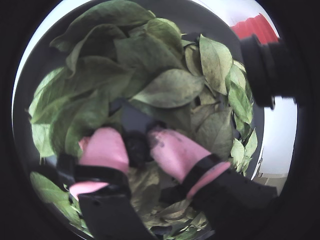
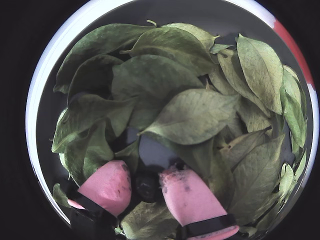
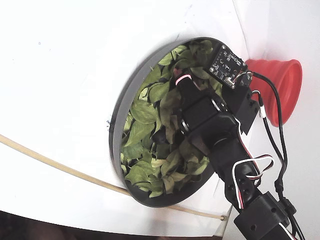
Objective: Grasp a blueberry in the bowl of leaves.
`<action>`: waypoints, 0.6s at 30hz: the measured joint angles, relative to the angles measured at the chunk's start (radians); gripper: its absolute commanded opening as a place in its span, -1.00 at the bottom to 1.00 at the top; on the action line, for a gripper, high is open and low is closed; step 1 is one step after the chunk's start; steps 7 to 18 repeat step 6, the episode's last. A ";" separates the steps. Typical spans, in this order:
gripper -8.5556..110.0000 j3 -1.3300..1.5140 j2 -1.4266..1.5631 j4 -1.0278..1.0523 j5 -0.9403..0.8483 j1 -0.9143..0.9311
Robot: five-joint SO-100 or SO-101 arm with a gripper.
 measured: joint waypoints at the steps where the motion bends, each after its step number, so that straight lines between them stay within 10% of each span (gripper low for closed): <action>1: -0.68 0.000 0.000 0.000 0.000 0.000; 18: -0.69 0.003 0.000 0.000 -0.015 0.000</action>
